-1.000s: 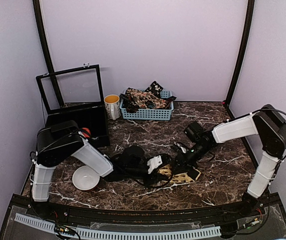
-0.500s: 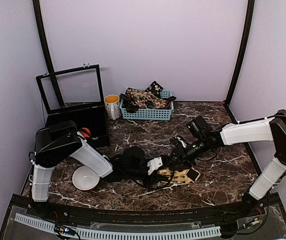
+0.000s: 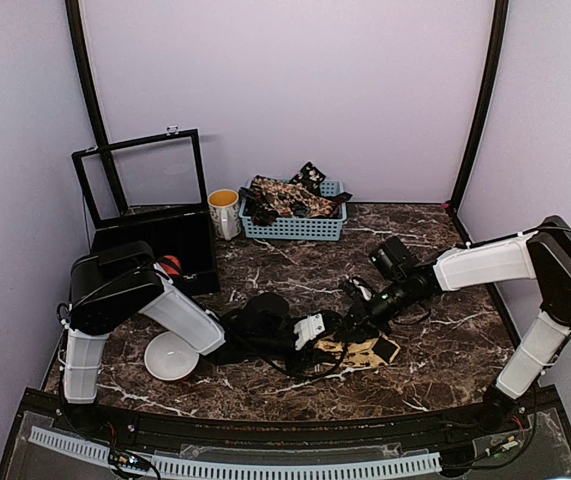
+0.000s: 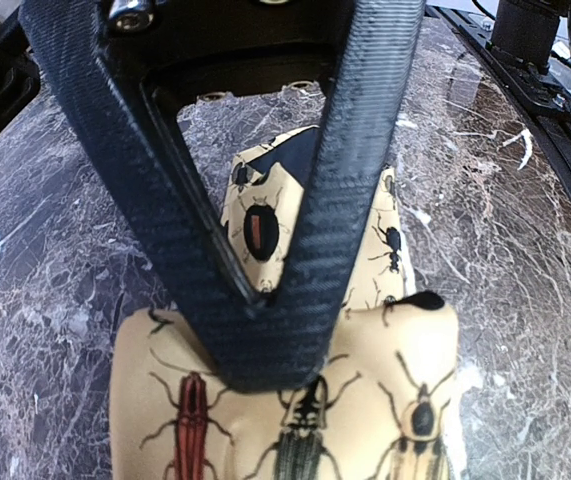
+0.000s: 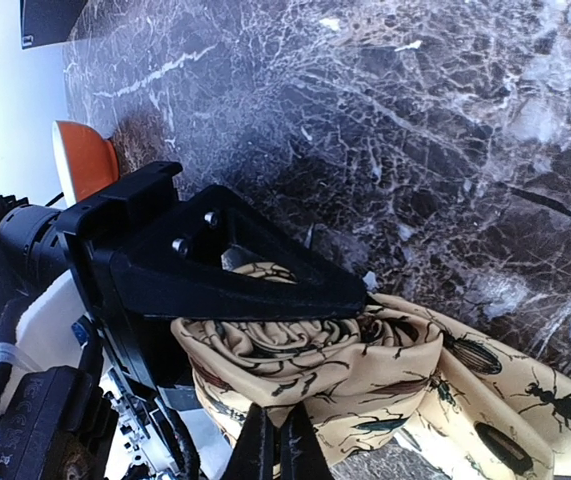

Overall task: Roll the ties
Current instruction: Roll the tie at the center of the board.

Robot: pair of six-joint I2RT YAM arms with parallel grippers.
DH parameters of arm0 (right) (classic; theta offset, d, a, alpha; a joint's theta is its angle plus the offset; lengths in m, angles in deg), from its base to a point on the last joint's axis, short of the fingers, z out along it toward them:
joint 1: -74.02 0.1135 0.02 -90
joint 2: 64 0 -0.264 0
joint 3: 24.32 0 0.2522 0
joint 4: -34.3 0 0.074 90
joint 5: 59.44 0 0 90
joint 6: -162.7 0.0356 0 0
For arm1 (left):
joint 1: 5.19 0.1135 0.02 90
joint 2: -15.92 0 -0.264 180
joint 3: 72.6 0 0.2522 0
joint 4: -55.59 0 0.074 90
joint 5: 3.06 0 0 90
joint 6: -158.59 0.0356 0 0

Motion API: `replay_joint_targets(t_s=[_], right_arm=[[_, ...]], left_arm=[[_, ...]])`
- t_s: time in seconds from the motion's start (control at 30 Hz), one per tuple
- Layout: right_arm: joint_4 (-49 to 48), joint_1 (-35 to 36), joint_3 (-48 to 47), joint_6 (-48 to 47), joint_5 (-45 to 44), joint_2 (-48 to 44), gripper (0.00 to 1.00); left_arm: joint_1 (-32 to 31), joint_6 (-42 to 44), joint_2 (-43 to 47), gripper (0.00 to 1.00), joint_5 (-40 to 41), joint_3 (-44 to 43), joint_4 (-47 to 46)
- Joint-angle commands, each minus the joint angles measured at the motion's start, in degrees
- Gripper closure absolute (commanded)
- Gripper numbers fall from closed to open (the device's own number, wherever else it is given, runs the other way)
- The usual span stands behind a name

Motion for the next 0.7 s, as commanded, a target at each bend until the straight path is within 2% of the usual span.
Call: replay_joint_targets(t_s=[0.0, 0.13, 0.17, 0.53, 0.67], right_arm=[[3.65, 0.52, 2.10, -0.86, -6.12, 0.99, 1.00], [4.55, 0.39, 3.25, -2.13, -7.13, 0.87, 1.00], [4.76, 0.35, 3.79, -2.67, -7.70, 0.82, 1.00], [6.45, -3.26, 10.29, -6.66, -13.98, -0.63, 1.00], [5.90, -4.29, 10.22, -6.49, -15.48, 0.77, 1.00]], left_arm=[[-0.75, 1.07, 0.44, 0.60, 0.31, 0.44, 7.78], [-0.75, 0.04, 2.20, 0.37, 0.24, 1.20, 5.26], [-0.69, 0.06, 2.59, 0.34, 0.23, 0.91, 5.16], [-0.68, -3.35, 2.59, 0.16, -7.05, -2.92, 1.75], [-0.67, -4.70, 2.02, 0.14, -7.45, -2.67, 0.07]])
